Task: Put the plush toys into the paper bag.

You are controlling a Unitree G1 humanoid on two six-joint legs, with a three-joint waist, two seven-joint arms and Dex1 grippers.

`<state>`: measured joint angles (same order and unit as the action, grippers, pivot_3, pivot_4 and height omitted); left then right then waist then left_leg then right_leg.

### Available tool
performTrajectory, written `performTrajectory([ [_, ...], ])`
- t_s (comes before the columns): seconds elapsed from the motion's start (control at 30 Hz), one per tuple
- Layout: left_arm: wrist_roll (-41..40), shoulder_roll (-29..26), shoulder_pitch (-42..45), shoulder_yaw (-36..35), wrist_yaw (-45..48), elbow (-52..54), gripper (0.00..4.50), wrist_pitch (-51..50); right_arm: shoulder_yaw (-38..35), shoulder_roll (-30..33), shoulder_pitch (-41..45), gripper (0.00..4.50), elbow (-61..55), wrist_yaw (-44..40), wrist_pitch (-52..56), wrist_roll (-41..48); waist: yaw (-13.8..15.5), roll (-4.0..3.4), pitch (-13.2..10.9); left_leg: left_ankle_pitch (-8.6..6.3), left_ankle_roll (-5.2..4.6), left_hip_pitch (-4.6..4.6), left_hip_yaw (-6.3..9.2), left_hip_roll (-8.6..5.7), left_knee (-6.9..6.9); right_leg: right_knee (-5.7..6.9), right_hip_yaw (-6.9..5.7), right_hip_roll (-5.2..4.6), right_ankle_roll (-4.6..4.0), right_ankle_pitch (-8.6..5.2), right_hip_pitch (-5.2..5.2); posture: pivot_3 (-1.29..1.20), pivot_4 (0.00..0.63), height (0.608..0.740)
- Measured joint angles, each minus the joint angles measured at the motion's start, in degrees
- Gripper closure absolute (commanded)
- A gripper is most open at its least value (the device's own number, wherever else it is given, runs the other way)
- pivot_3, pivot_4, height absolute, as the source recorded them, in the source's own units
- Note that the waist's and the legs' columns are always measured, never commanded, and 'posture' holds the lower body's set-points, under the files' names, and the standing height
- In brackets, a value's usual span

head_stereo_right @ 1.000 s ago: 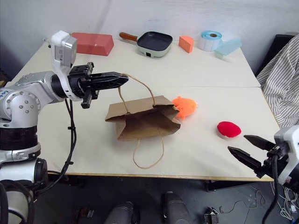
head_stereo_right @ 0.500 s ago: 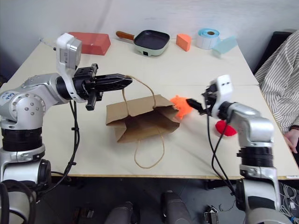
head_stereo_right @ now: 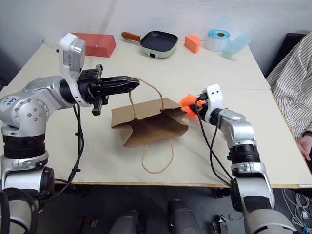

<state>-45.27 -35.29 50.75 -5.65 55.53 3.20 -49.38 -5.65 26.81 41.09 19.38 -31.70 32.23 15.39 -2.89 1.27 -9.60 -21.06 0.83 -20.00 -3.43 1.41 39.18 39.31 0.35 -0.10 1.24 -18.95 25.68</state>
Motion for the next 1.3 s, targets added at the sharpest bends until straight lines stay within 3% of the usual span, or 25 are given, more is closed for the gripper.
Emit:
performTrajectory([
  [0.13, 1.38, 1.06, 0.46, 1.24, 0.17, -1.82, 4.50, 1.28, -7.22, 5.38, -6.10, 4.18, -15.06, -1.31, 3.29, 5.41, 0.65, 0.00, 0.00, 0.00, 0.00, -0.29, 0.07, -0.01, 0.04, 0.01, -0.06, -0.01, 0.00, 0.00, 0.27, 0.00, 0.150, 0.740],
  [0.27, 3.20, 1.69, 1.17, 3.07, 1.63, -3.79, 4.50, 2.81, -17.35, 14.56, -18.87, 4.18, -37.70, -10.90, 12.47, 21.58, 1.28, 0.00, 0.00, 0.00, 0.01, -0.29, 0.07, 0.03, -0.06, -0.05, -0.09, 0.05, 0.00, 0.00, 0.27, 0.00, 0.150, 0.740],
  [0.37, 3.82, 2.53, 1.89, 3.64, 2.28, -4.84, 4.50, 3.61, -21.67, 17.61, -28.24, 4.18, -51.46, -15.94, 17.91, 35.24, 0.96, 0.01, 0.00, 0.00, 0.00, -0.12, 0.05, 0.02, -0.03, -0.15, -0.05, 0.07, 0.02, 0.01, 0.04, 0.00, 0.150, 0.740],
  [0.47, 4.50, 3.24, 2.93, 4.41, 3.42, -6.08, 4.50, 4.64, -20.42, 17.73, -30.78, 4.18, -60.79, -13.17, 19.32, 41.64, 0.77, 0.01, 0.00, 0.00, 0.00, 0.15, 0.04, 0.00, 0.00, -0.26, 0.00, 0.07, 0.07, 0.04, -0.20, 0.00, 0.150, 0.740],
  [0.53, 4.90, 3.76, 3.33, 4.41, 3.55, -6.54, 4.50, 4.99, -16.32, 18.82, -31.87, 4.18, -64.12, -12.06, 19.04, 40.38, 0.86, 0.01, -0.01, -0.01, 0.00, 0.25, 0.04, -0.01, -0.02, -0.28, 0.01, 0.07, 0.07, 0.04, -0.29, 0.00, 0.150, 0.740],
  [0.57, 4.97, 4.41, 4.18, 4.39, 3.65, -7.60, 4.50, 5.02, -10.62, 19.89, -31.74, 4.18, -64.75, -10.36, 18.71, 36.29, 0.93, 0.09, 0.02, 0.00, 0.00, 0.25, 0.03, -0.01, -0.02, -0.30, 0.03, 0.07, 0.07, 0.04, -0.29, 0.00, 0.150, 0.740],
  [0.63, 5.00, 5.07, 4.94, 4.26, 3.83, -8.32, 4.50, 5.13, -3.40, 17.81, -28.88, 4.18, -62.49, -6.59, 18.04, 30.43, 0.95, 0.14, 0.04, 0.00, 0.00, 0.23, 0.01, -0.03, -0.01, -0.33, 0.06, 0.06, 0.07, 0.04, -0.26, 0.00, 0.150, 0.740],
  [0.77, 5.64, 6.60, 5.11, 5.19, 4.50, -8.23, 4.50, 6.62, 8.79, 3.35, -18.78, 4.18, -50.13, 5.09, 14.51, 18.38, 0.40, 0.19, 0.04, 0.03, 0.06, 0.22, -0.06, 0.00, -0.02, -0.20, 0.09, 0.05, 0.03, 0.02, -0.09, 0.00, 0.150, 0.740],
  [0.97, 6.22, 7.08, 4.90, 5.39, 4.95, -8.40, 4.50, 7.11, 11.91, -5.69, -9.61, 4.18, -33.23, 13.94, 13.85, 9.16, 0.53, 0.16, 0.05, 0.05, 0.03, -0.47, -0.01, -0.01, 0.21, 0.19, 0.02, -0.01, 0.01, 0.01, 0.59, 0.00, 0.150, 0.740],
  [1.23, 6.38, 8.82, 4.91, 4.97, 4.59, -8.60, 4.50, 7.70, 18.39, -13.83, -3.88, 4.18, -20.15, 13.35, 11.39, 2.43, -0.72, 0.15, 0.05, 0.05, 0.03, -0.64, -0.04, 0.00, 0.38, 0.46, 0.02, -0.01, 0.01, 0.01, 0.79, 0.00, 0.150, 0.740],
  [1.27, 6.48, 9.00, 4.91, 5.01, 4.61, -8.60, 4.50, 7.75, 19.00, -15.26, -3.05, 3.62, -17.93, 13.11, 10.21, 1.53, -0.81, 0.15, 0.05, 0.05, 0.03, -0.63, -0.04, 0.00, 0.42, 0.48, 0.02, -0.01, 0.01, 0.01, 0.79, 0.00, 0.150, 0.740],
  [1.3, 6.54, 9.03, 4.90, 5.02, 4.62, -8.60, 4.50, 7.79, 19.12, -15.94, -2.54, 3.46, -16.82, 13.01, 9.43, 1.18, -0.83, 0.15, 0.05, 0.05, 0.03, -0.63, -0.03, 0.00, 0.43, 0.51, 0.02, -0.01, 0.01, 0.01, 0.79, 0.00, 0.150, 0.740],
])
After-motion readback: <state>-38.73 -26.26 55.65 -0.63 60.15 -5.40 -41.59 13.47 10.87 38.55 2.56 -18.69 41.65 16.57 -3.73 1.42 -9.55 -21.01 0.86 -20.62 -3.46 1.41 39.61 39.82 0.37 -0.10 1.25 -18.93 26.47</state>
